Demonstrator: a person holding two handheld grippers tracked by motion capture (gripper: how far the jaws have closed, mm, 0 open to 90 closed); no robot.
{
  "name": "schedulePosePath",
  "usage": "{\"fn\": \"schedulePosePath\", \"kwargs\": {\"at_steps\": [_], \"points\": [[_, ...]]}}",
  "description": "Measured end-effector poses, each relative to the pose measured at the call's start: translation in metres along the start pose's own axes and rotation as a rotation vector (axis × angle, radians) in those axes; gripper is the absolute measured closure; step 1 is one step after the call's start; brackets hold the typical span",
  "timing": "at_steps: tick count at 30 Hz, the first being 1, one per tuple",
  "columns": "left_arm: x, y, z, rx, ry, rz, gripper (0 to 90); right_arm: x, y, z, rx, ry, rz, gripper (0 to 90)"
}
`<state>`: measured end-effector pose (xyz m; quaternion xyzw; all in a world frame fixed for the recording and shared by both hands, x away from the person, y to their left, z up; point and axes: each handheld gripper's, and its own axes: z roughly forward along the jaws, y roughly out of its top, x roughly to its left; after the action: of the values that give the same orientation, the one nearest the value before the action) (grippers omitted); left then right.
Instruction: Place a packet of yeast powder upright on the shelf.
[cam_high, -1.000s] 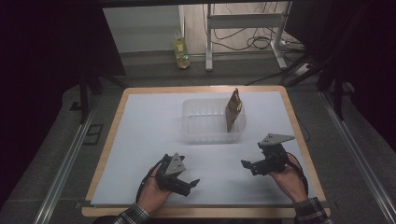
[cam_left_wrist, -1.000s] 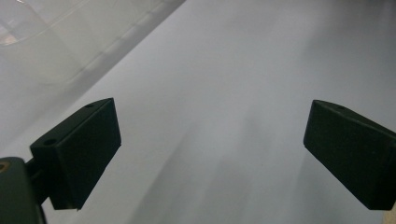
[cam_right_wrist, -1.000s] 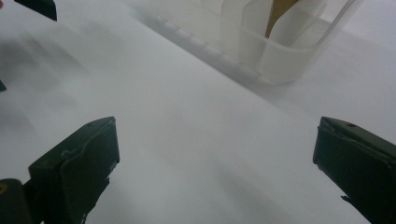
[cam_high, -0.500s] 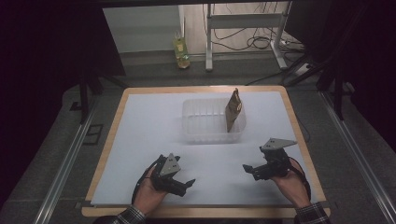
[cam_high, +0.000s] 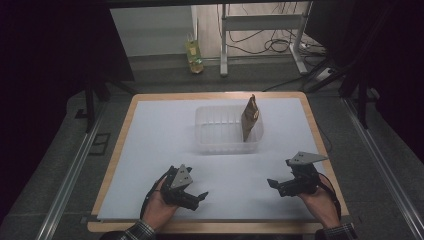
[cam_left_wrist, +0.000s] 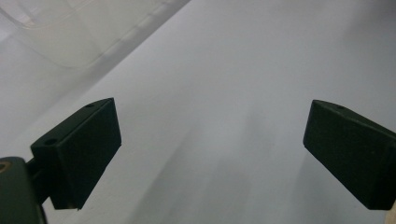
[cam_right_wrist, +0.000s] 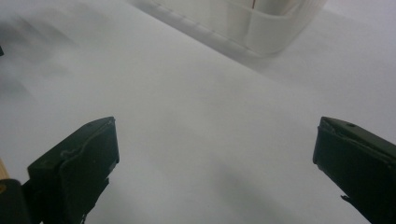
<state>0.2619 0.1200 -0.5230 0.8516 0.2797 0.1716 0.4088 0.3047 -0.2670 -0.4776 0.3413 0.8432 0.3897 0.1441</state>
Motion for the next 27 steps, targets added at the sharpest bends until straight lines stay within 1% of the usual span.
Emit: {"fn": "schedulePosePath", "kwargs": {"at_steps": [10, 19, 27], "points": [[0.000, 0.000, 0.001, 0.006, 0.004, 0.006, 4.2, -0.005, -0.011, -0.010, 0.002, -0.024, 0.020, 0.5], [0.000, 0.000, 0.001, 0.008, 0.004, 0.008, 4.2, -0.011, -0.021, -0.018, 0.007, -0.060, 0.030, 0.6], [-0.001, 0.000, 0.002, 0.011, 0.005, 0.008, 4.2, -0.017, -0.031, -0.029, 0.002, -0.087, 0.053, 0.7]]}}
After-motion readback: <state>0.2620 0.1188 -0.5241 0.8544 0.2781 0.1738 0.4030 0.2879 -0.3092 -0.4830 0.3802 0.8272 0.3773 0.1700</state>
